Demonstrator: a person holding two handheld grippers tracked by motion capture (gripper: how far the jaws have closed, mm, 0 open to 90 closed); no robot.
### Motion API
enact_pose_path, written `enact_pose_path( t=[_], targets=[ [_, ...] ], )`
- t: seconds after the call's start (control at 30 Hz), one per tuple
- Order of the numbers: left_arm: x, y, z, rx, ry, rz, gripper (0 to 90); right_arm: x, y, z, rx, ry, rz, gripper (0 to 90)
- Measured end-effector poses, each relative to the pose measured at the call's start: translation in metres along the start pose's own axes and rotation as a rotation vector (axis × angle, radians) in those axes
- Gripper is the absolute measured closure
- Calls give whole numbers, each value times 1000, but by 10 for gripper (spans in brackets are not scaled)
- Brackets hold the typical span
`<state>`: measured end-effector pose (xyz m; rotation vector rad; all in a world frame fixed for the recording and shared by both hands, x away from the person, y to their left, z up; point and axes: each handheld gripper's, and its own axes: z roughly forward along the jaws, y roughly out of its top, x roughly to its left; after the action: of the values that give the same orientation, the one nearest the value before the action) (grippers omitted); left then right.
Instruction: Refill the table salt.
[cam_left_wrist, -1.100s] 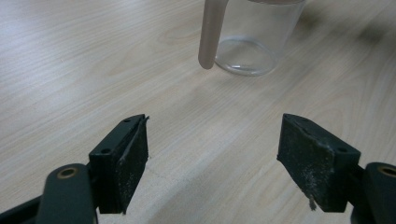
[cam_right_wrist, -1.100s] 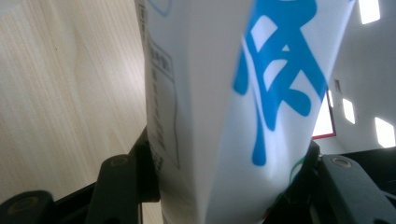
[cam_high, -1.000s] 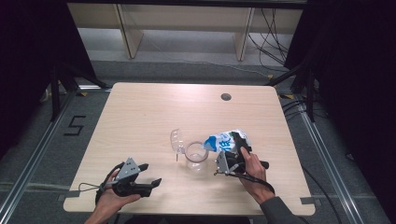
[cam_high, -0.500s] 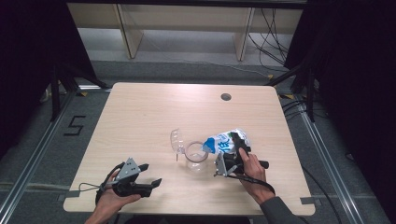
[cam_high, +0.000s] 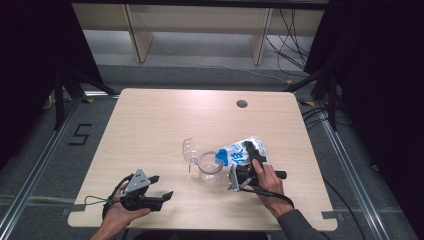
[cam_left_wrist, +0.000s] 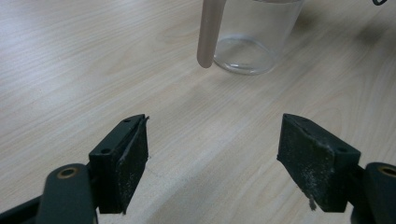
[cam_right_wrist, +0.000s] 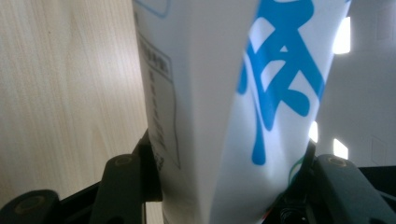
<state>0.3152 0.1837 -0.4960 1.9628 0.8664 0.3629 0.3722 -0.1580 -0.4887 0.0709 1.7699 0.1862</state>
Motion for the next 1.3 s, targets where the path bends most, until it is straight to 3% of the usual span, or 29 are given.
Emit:
enact_pose_path(
  t=[0.17, 0.2, 0.37, 0.4, 0.43, 0.5, 0.67, 0.7, 0.87, 0.93, 0.97, 1.0, 1.1, 1.2, 1.27, 1.3],
  targets=[
    [0, 0, 0, -2, 2, -3, 242, 0, 0, 0, -6, -9, -13, 494],
    [0, 0, 0, -2, 2, -2, 242, -1, 1, 0, -6, -21, -44, 494],
    [0, 0, 0, -3, 1, -1, 242, -1, 0, 0, -9, -20, -39, 500],
    [0, 0, 0, -4, 1, -2, 242, -4, 1, -1, -4, -31, -81, 500],
    [0, 0, 0, -4, 2, -2, 242, -4, 1, -1, -3, -30, -89, 500],
    [0, 0, -1, -4, 2, -2, 242, -1, 0, 0, -6, -24, -43, 500],
    [0, 0, 0, -3, 1, -1, 242, -2, 0, 0, -17, -33, -83, 502],
    [0, 0, 0, -4, -2, 6, 242, -5, 2, -2, -10, -38, -132, 503],
    [0, 0, 0, -3, 2, -1, 241, -4, 1, -2, -7, -41, -120, 505],
    [0, 0, 0, -3, -2, 10, 242, -1, 1, -1, -7, -29, -74, 505],
    [0, 0, 0, -3, -2, 9, 242, -4, 2, -1, -7, -44, -118, 505],
    [0, 0, -1, -1, -2, 9, 242, -2, 1, 0, -11, -48, -90, 506],
    [0, 0, -1, -3, 4, 6, 242, -3, 2, 2, -13, -46, -96, 507],
    [0, 0, -1, -3, 2, 9, 242, -6, 4, 1, -8, -64, -165, 509],
    [0, 1, -1, -2, 3, 9, 242, -5, 3, 1, -7, -64, -144, 511],
    [0, 0, -1, -1, -1, 10, 242, -3, 2, 2, -14, -61, -111, 512]
  ],
)
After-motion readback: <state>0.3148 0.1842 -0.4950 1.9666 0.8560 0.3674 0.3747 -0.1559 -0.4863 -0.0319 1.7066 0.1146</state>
